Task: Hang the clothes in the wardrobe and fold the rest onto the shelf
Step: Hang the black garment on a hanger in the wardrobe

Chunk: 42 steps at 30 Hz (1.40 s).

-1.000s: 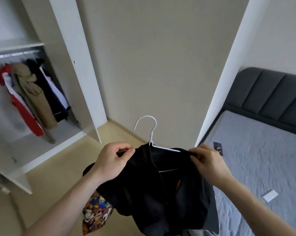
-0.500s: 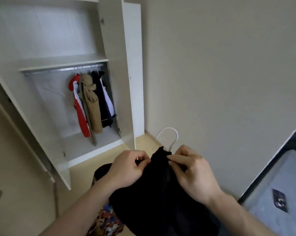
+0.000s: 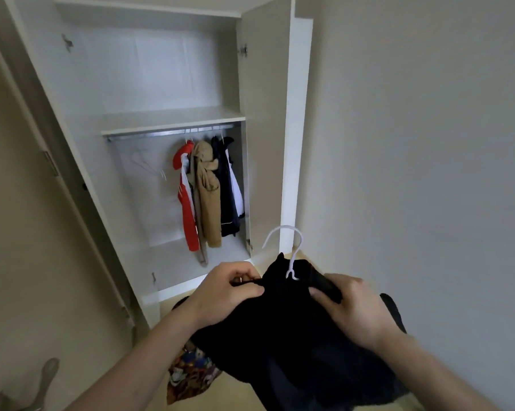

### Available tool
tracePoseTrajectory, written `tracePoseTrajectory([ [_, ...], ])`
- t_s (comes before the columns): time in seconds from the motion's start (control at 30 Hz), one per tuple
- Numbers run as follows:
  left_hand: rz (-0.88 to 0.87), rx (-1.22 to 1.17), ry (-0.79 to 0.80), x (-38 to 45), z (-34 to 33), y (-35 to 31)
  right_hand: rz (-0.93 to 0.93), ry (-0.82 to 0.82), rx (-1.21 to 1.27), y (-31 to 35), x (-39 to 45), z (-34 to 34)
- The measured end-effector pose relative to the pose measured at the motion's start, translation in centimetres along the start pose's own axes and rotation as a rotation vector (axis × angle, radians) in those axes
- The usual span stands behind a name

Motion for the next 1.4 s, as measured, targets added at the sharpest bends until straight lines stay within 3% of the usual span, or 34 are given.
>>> tracePoseTrajectory([
  [0.2,-0.050,0.219,-0.075,5.8,3.8,2.0,-0.011,0.204,0.172,1.0,6.7,-4.4],
  [0.43,-0.063,0.498,-0.328,12.4,9.1,4.9,-0.104,0.230,0.479,0.2,16.4,-9.0],
  [0.6,-0.072,0.322,-0.597,13.6,12.2,5.7,-0.121,0.238,0.629,-0.6,24.1,-10.9],
  [0.63,-0.033,0.242,-0.562,14.1,12.0,6.6,-0.136,0.259,0.671,-0.7,25.7,-11.5],
  [0.73,0.203,-0.006,-0.217,16.9,10.1,10.4,-0.155,0.308,0.754,-1.4,31.0,-13.8],
  [0.8,0.314,-0.100,-0.084,18.8,9.7,12.2,-0.143,0.362,0.782,-1.1,34.7,-15.4],
  [0.87,0.341,-0.044,-0.198,20.5,11.5,13.5,-0.131,0.419,0.825,-0.4,38.3,-17.1],
  [0.97,0.301,0.372,-0.555,21.3,15.7,12.9,-0.141,0.451,0.888,0.5,43.2,-19.6],
  [1.0,0.305,0.351,-0.614,21.5,16.5,12.9,-0.143,0.457,0.921,1.0,44.5,-20.3],
  [1.07,0.398,0.157,-0.587,22.6,17.1,13.8,-0.124,0.459,0.972,2.0,46.9,-21.5],
  [1.13,0.525,0.008,-0.429,24.6,16.6,15.4,-0.097,0.471,0.985,3.0,49.5,-23.1],
  [1.2,0.588,0.062,-0.384,26.5,17.3,17.2,-0.077,0.457,0.970,3.8,52.0,-24.6],
  [1.3,0.612,0.125,-0.470,29.1,20.4,19.6,-0.056,0.417,0.960,4.8,56.0,-26.2],
  [1.4,0.616,0.128,-0.456,32.3,23.1,21.6,-0.040,0.387,0.950,5.6,60.3,-27.8],
])
Point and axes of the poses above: each hand's wrist, its own x-axis towards the middle knuckle, its own z-axis out of the back of the hand, y = z × x, the point moved 8 cm from there along x, towards the middle knuckle, and after that the axes turned 5 degrees about z, right-handed, at the moved point
